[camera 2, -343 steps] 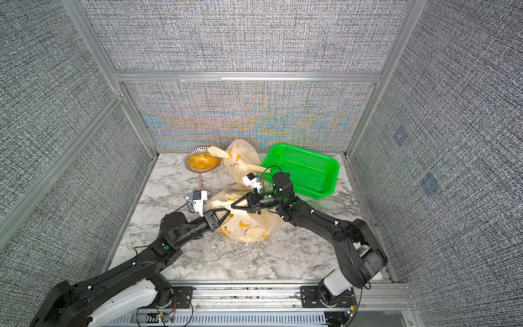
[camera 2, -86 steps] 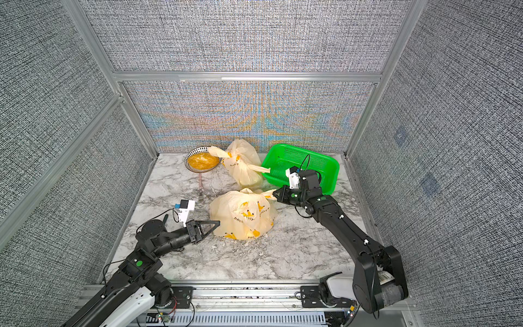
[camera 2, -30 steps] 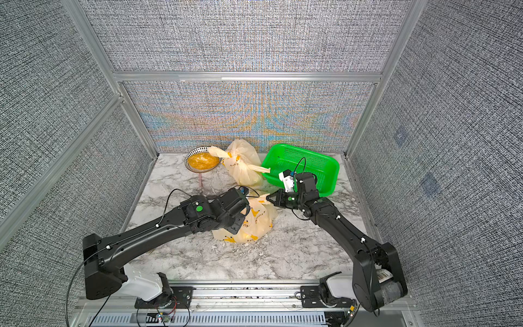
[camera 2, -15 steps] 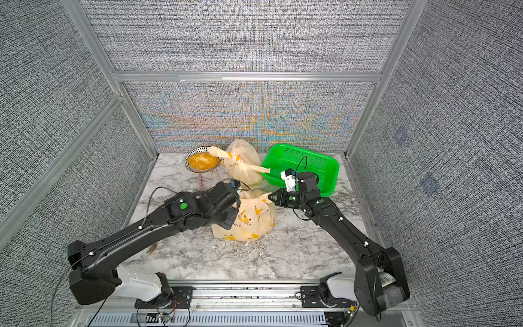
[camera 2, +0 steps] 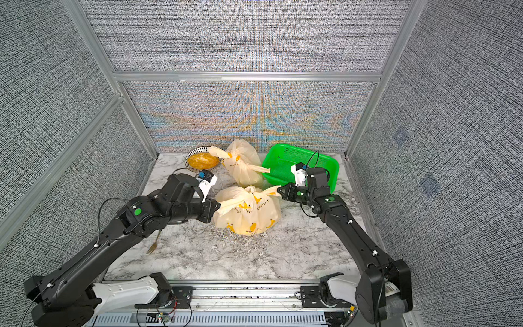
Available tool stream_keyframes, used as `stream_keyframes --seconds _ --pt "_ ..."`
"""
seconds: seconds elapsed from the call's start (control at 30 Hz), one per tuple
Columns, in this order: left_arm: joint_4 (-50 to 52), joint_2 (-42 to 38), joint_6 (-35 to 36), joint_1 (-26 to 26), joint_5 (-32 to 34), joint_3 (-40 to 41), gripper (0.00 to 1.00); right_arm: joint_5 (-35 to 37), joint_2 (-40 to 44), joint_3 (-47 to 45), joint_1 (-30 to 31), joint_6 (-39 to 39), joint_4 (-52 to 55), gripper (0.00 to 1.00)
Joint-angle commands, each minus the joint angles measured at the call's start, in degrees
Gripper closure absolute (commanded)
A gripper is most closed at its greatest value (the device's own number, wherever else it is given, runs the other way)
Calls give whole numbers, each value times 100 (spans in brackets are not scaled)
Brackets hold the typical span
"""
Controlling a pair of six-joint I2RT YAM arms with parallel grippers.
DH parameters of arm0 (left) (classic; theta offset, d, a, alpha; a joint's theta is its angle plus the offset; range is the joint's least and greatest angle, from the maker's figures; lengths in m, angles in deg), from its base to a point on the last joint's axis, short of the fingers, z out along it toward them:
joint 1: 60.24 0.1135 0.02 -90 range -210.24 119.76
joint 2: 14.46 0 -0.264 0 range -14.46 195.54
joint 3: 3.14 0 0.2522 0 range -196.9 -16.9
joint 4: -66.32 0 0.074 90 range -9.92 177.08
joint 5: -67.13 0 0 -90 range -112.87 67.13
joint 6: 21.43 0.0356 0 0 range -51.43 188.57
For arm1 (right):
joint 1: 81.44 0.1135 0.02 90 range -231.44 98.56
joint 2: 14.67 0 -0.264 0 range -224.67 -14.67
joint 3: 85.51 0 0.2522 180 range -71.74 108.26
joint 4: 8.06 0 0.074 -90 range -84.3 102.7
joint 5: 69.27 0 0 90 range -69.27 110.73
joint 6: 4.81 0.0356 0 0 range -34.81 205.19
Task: Place the banana into a plastic bag & tie a knot
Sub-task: Tie the plastic bag at the center of the board, then place the plastic bag at the center of the board, then reset both arms
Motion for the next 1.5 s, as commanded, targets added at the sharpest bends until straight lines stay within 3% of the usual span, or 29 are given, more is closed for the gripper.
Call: stream_keyframes --seconds 0.0,0.27,0.47,0.6,0.7,0.73,0.77,0.8,0.83,0.93,1.03,1.07,1.23,1.3,1.47 --pt "451 -103 161 304 -211 -71 100 1059 124 149 -190 -30 199 100" --pt "700 -43 503 1346 -181 -884 100 1280 635 927 -552 54 519 100" --pt "705 229 653 1653 -404 -1434 100 1143 868 1287 -593 131 594 100" --pt "572 253 644 1792 -579 -1269 100 1039 937 1002 -597 181 483 100" --pt "249 183 568 1823 -726 -699 100 774 885 323 -587 226 131 100" --pt "117 152 499 1821 -688 -454 95 647 870 59 -577 198 -77 100" --pt "-37 127 442 1823 -614 -172 65 547 799 -211 -571 167 -224 96" --pt "-145 112 373 1822 -420 109 39 631 698 -335 -564 22 -147 80" --pt "-192 82 324 1823 -232 317 34 735 613 -345 -571 -125 50 64" --pt "-252 -82 248 1839 -66 586 32 1024 658 -344 -596 -377 369 48" --pt "0 -211 222 1836 215 280 27 1294 1078 -387 -595 -412 287 26" --pt "62 -297 229 1835 319 148 3 1364 1227 -385 -604 -415 239 21" --pt "389 -818 278 1840 1215 -543 1 1860 1627 222 -614 -790 483 11" --pt "357 -1090 314 1840 1701 -631 1 2264 1823 365 -616 -1016 450 2" --pt "-349 -1674 326 1833 2629 220 1 2906 2344 -278 -602 -1688 -309 2"
